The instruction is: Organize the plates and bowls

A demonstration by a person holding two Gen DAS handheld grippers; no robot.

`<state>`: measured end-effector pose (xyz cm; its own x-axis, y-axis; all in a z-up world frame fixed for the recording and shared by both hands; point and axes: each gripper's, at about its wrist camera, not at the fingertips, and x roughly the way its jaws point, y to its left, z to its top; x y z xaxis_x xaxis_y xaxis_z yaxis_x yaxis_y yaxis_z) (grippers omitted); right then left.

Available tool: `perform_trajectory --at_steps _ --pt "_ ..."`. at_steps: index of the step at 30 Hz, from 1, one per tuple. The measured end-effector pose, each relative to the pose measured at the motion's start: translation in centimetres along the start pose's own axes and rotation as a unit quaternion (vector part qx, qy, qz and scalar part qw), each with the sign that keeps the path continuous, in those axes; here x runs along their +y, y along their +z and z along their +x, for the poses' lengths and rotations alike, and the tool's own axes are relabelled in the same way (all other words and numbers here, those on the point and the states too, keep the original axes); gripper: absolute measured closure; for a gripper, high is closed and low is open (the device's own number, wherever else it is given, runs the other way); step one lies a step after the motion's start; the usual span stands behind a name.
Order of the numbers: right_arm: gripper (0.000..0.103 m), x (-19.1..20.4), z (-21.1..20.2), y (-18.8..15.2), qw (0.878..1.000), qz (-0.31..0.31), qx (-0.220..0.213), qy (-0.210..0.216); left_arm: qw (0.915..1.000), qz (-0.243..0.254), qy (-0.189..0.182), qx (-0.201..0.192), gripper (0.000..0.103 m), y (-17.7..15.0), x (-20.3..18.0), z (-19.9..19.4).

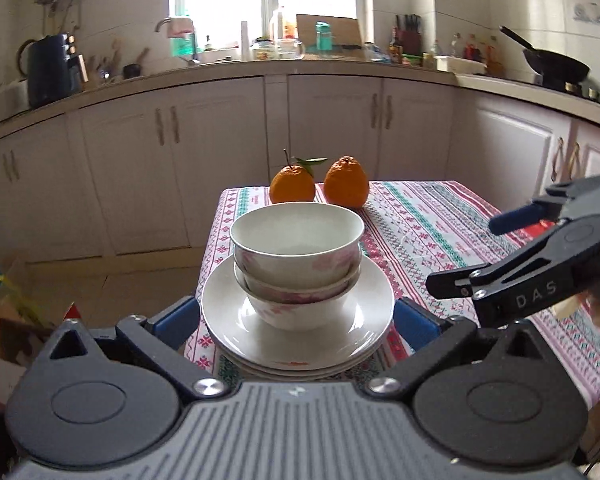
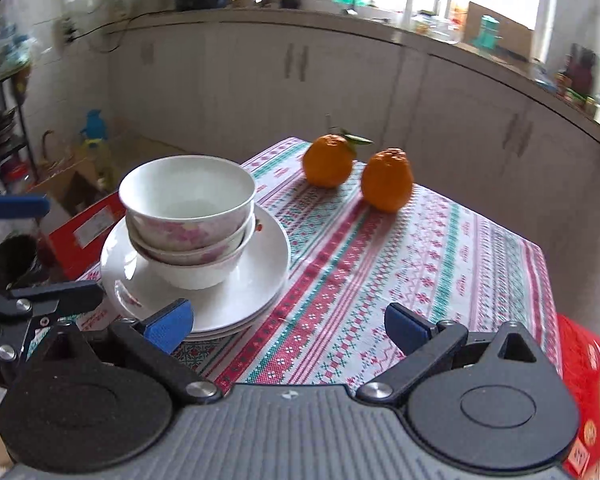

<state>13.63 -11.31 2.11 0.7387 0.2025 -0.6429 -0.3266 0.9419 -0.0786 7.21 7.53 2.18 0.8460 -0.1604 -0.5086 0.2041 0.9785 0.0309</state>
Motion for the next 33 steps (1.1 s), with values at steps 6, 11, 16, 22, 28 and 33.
perform_trajectory --at_steps 6,11,16,22,28,33 --pt "0.000 -0.2 -4.9 -1.9 0.996 0.065 -0.041 -0.052 0.9941 -0.032 0.103 0.014 0.001 0.2 -2.2 -2.5" --pt "0.000 0.0 -6.8 -2.9 0.994 0.071 -0.052 -0.062 0.9931 -0.053 0.105 -0.001 0.001 -0.3 -3.0 -4.9" --pt "0.000 0.5 -7.9 -3.7 0.994 0.068 -0.060 -0.065 0.9911 -0.056 0.120 -0.005 0.001 -0.6 -3.6 -5.6" --pt "0.000 0.9 -8.1 -4.1 0.993 0.066 -0.060 -0.074 0.9898 -0.053 0.132 -0.005 0.001 -0.7 -4.0 -5.8" --pt "0.000 1.0 -8.3 -4.2 0.993 0.068 -0.061 -0.076 0.9896 -0.057 0.132 -0.006 0.001 -0.7 -4.1 -5.9" --pt "0.000 1.1 -8.3 -4.2 0.993 0.068 -0.062 -0.078 0.9892 -0.059 0.134 -0.008 0.001 -0.6 -4.1 -6.0"
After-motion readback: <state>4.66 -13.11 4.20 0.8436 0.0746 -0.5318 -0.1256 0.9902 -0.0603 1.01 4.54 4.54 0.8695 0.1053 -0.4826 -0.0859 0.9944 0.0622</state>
